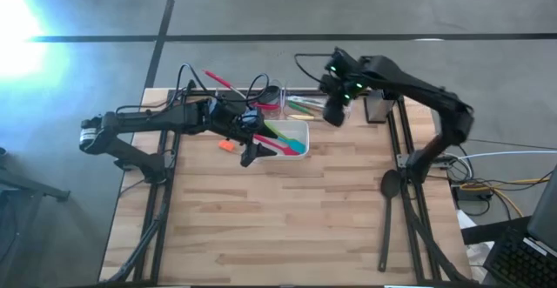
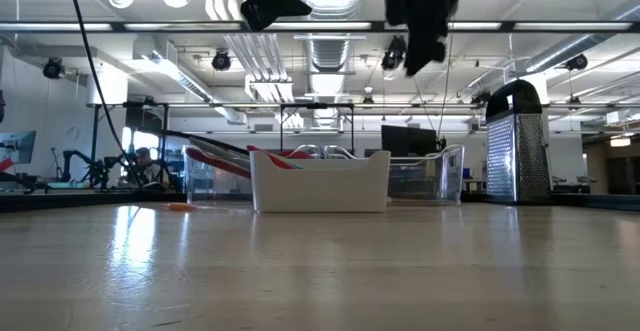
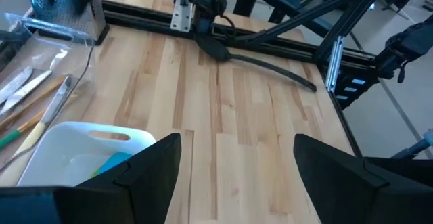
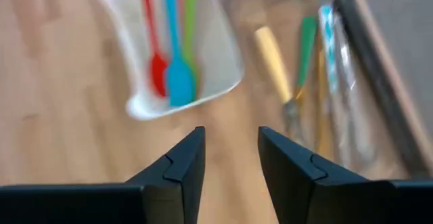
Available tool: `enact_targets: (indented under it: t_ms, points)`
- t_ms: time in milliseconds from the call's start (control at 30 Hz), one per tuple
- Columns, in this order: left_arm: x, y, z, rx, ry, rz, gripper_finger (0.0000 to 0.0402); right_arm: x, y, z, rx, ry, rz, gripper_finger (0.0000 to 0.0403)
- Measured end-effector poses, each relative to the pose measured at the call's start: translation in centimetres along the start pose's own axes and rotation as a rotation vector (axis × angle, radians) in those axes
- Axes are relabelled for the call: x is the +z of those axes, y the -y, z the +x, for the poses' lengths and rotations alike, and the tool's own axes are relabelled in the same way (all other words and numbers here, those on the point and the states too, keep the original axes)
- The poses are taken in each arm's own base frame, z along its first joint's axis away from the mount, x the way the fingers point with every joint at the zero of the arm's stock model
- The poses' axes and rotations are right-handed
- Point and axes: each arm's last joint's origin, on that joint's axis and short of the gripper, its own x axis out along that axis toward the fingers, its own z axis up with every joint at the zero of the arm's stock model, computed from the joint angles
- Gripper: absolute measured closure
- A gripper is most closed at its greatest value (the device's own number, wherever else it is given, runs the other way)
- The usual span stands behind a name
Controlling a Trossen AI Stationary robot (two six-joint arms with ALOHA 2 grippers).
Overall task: Pick & Place Kitchen Items
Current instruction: Put the black serving spoon into the left transparent bin
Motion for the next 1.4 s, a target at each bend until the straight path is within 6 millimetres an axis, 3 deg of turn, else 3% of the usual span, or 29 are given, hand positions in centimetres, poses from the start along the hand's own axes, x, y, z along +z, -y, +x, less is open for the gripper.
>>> enact_targets:
  t_ms: [167, 333, 500, 633, 767, 967, 1167, 1400]
  points:
    - [-0.2, 0.0, 0.0, 0.002, -0.02, -0.002, 0.0111, -3.8, -4.7, -4.3, 0.019, -0.11, 0.133, 0.0292]
    - [-1.3, -0.3, 0.4, 0.009, -0.049, -0.01, 0.0111, -8.5, -8.6, -8.2, -0.098, -0.147, 0.215, 0.0305]
    - [-4.0, -1.0, 1.0, 0.087, -0.158, -0.054, 0.0111, -12.0, -11.1, -10.8, -0.074, -0.04, 0.267, 0.0316]
    - [-6.6, -1.4, 1.0, 0.156, -0.336, -0.051, 0.0111, -13.9, -11.9, -12.0, -0.101, 0.045, 0.268, 0.0323]
    - [-8.3, -1.6, 0.4, 0.205, -0.499, -0.089, 0.0111, -14.9, -11.9, -12.2, -0.154, 0.112, 0.256, 0.0328]
    - [-10.0, -2.0, -0.3, 0.43, -0.612, -0.244, 0.0113, -15.3, -11.7, -10.9, -0.216, 0.095, 0.233, 0.0328]
    - [-11.6, -2.8, -0.4, 0.581, -0.656, -0.232, 0.0115, -15.8, -11.6, -8.6, -0.268, 0.018, 0.161, 0.0318]
    - [-13.0, -4.5, -0.1, 0.607, -0.724, -0.18, 0.0115, -15.8, -11.8, -6.8, -0.265, 0.014, 0.108, 0.0312]
